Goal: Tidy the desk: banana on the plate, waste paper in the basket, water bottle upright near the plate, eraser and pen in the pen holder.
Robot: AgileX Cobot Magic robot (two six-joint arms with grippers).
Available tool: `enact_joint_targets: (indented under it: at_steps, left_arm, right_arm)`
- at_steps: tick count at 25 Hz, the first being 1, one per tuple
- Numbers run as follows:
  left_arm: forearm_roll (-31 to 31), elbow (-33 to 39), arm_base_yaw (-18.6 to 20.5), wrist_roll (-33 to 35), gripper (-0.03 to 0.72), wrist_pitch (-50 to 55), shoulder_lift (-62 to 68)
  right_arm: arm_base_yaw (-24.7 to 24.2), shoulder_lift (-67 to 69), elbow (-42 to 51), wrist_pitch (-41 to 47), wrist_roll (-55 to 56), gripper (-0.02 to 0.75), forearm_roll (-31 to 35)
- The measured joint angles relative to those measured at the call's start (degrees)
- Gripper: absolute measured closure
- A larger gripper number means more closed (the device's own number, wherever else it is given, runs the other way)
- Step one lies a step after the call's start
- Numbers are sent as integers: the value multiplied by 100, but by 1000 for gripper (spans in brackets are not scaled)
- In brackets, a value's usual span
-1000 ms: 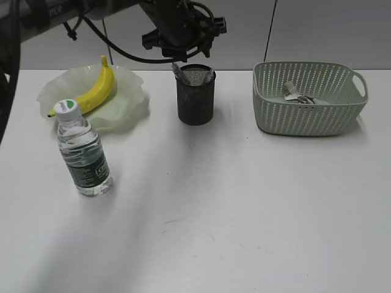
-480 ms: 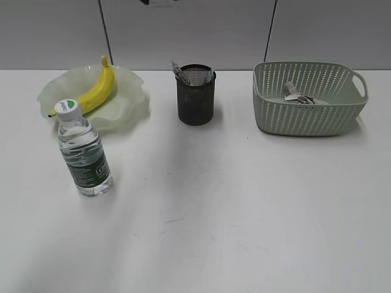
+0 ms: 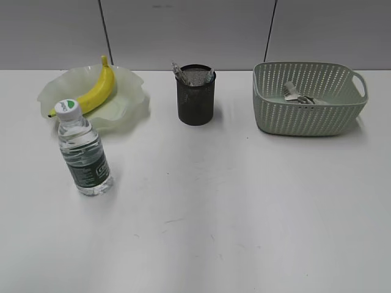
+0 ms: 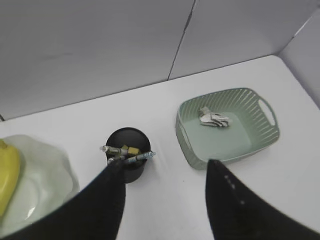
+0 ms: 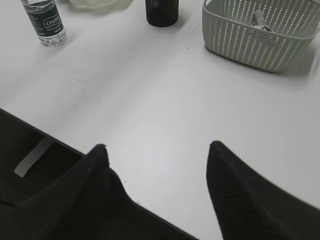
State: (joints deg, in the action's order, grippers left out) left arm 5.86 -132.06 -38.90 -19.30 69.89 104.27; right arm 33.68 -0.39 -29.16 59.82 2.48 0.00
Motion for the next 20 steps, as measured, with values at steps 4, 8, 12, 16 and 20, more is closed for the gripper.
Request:
enact_joint_targets:
  at_steps: [4,8,12,16,20]
  left_arm:
    - [220,14,-263,154,300,0,-414]
    - [289,170,-366,332,300,-4,-874]
    - [481,1080,-371,391,300,-4,-1578]
    - [539,2532,-371,403,300,-4,-2527]
    - [544,4090,-371,403,300,2,-3645]
  right_arm:
    - [0,0,0,0,0,248,-42]
    - [0,0,0,0,0,248,-59]
    - [0,0,0,0,0,248,-59]
    - [0,0,0,0,0,248,-59]
    - [0,0,0,0,2,248,-65]
